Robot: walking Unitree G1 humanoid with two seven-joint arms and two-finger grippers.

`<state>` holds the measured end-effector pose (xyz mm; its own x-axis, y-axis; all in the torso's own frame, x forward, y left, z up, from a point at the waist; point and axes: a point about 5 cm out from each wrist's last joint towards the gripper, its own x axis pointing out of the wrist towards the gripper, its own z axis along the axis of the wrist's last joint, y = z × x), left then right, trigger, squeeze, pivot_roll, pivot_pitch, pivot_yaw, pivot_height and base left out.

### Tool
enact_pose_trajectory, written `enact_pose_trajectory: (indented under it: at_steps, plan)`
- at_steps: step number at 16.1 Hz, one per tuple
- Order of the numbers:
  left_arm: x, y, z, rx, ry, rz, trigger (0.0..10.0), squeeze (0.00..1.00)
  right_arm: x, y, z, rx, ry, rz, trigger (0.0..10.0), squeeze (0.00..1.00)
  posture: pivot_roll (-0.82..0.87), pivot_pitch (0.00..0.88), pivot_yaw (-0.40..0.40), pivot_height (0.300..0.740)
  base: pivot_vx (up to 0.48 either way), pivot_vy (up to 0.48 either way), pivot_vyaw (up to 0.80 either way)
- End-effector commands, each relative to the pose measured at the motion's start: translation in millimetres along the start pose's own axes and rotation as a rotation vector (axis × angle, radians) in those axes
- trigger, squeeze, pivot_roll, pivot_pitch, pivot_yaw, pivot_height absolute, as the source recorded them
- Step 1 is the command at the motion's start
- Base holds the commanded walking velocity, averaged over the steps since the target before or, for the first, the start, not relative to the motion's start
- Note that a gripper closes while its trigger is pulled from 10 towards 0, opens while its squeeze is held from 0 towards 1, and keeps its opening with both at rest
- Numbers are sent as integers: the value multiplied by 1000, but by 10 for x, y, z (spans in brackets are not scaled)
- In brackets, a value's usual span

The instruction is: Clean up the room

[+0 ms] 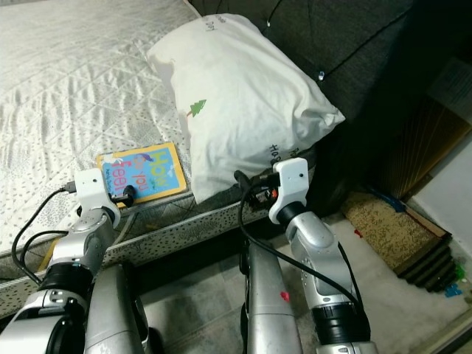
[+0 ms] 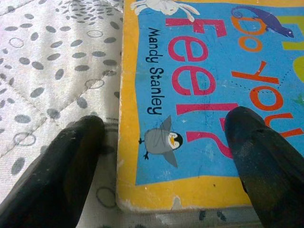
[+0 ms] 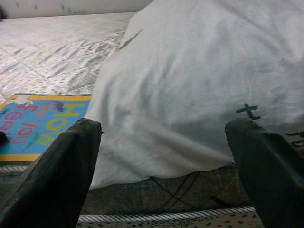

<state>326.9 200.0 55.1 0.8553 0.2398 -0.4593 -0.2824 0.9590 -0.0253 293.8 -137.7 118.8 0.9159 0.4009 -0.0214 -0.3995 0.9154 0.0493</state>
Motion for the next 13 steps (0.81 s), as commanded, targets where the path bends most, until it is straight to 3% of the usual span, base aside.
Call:
enact_pose_trajectory:
  at_steps: [1,7,13]
  plan:
    - [10,58,-142,32,67,12,10000,0,-17,-23,38,-9,-18,-13,10000,0,-109,55,-8,478,0,0,0]
    - [142,-26,119,76,43,-59,10000,0,-116,-72,66,-29,-13,-37,10000,0,-150,74,-21,478,0,0,0]
    - [147,-302,148,121,53,-210,10000,0,-95,-49,77,-34,-12,-36,10000,0,-149,74,-27,478,0,0,0]
